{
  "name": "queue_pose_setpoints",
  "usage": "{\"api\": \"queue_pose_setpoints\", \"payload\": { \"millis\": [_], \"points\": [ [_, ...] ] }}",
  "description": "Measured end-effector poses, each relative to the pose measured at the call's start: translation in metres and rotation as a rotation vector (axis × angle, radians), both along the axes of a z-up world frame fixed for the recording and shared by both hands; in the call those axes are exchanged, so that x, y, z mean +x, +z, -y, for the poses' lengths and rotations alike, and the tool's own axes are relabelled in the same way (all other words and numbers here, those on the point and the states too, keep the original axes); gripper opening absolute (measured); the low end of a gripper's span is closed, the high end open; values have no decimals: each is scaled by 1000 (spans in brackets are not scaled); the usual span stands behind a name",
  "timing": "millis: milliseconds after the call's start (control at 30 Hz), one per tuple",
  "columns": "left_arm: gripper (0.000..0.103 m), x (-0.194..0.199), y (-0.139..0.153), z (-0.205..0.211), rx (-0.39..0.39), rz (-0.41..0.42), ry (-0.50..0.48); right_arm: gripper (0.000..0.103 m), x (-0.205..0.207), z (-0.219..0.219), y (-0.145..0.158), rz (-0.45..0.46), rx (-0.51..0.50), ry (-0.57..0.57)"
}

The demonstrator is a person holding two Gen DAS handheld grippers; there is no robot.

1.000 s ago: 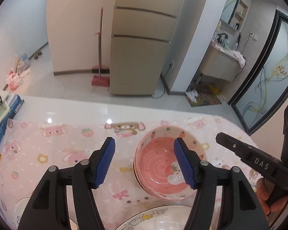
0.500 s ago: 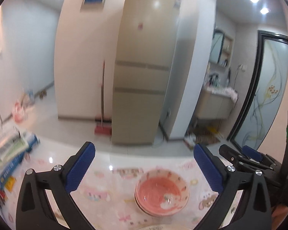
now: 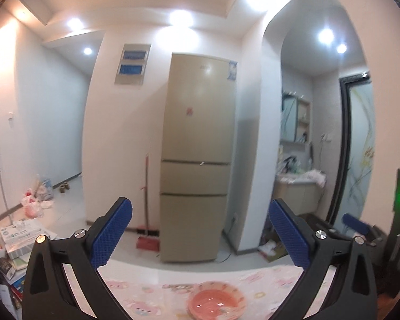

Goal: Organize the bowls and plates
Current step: 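Raise both tools away from the bowl stack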

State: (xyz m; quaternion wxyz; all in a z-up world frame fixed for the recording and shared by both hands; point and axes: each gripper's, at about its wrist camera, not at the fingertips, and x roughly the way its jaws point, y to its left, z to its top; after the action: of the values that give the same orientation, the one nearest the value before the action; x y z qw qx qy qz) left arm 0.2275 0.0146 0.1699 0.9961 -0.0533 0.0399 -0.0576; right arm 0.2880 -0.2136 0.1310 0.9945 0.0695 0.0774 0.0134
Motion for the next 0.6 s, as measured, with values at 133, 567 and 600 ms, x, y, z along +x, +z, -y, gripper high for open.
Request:
{"api": "queue_pose_setpoints", "payload": {
  "millis": [133, 567, 600],
  "points": [
    [102, -23, 20, 9, 36, 21, 4, 103, -31, -2, 20, 36, -38, 23],
    [102, -110, 46, -4, 66, 56, 47, 103, -153, -17, 73, 158, -10, 140],
    [102, -119, 48, -5, 76, 67, 54, 103, -163, -18, 78, 160, -6, 149]
  ]
}}
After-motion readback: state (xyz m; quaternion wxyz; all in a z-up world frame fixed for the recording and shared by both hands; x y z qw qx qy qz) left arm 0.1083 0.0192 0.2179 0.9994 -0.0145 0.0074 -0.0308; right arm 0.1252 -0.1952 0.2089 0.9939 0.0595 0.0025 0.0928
